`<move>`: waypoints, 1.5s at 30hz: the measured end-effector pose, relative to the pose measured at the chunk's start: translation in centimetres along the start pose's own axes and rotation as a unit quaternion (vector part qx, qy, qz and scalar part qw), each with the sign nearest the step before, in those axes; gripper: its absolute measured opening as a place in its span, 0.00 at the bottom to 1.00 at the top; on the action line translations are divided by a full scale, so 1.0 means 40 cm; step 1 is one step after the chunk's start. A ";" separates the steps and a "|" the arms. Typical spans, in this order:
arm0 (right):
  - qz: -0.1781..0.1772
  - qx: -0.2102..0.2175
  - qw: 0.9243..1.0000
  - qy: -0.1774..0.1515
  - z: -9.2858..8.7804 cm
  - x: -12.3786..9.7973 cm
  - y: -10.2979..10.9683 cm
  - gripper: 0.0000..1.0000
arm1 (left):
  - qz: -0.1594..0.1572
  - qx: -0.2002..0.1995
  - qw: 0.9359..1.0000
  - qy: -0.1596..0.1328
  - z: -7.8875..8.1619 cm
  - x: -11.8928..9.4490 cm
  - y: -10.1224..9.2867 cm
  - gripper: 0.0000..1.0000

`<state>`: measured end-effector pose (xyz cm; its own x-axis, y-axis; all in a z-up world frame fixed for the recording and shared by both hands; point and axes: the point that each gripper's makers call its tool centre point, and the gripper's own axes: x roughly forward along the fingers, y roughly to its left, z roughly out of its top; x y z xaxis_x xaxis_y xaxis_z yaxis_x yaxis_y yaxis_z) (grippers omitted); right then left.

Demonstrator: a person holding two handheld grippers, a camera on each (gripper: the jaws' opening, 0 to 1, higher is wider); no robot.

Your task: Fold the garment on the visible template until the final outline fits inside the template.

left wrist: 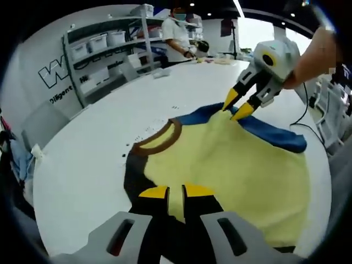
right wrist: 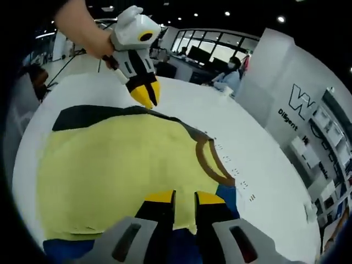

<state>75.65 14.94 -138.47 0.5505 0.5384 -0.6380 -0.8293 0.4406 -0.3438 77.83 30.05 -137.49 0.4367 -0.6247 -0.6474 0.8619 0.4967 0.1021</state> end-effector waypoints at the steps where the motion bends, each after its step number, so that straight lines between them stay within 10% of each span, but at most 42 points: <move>1: 0.007 -0.001 1.000 -0.004 -0.002 -0.009 0.024 0.08 | -0.004 0.004 1.000 0.001 -0.007 -0.006 -0.016 0.08; 26: 0.118 0.019 0.992 -0.029 -0.047 -0.162 0.363 0.15 | -0.137 0.078 0.987 0.024 -0.166 -0.160 -0.423 0.09; 45: 0.172 -0.007 0.985 0.005 -0.121 -0.233 0.511 0.16 | -0.174 0.163 0.967 0.091 -0.297 -0.196 -0.504 0.09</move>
<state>53.09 15.46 -142.90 0.2355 0.6475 -0.7248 -0.9680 0.2231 -0.1153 53.96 32.08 -143.46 0.0787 -0.5883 -0.8048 0.9969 0.0411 0.0674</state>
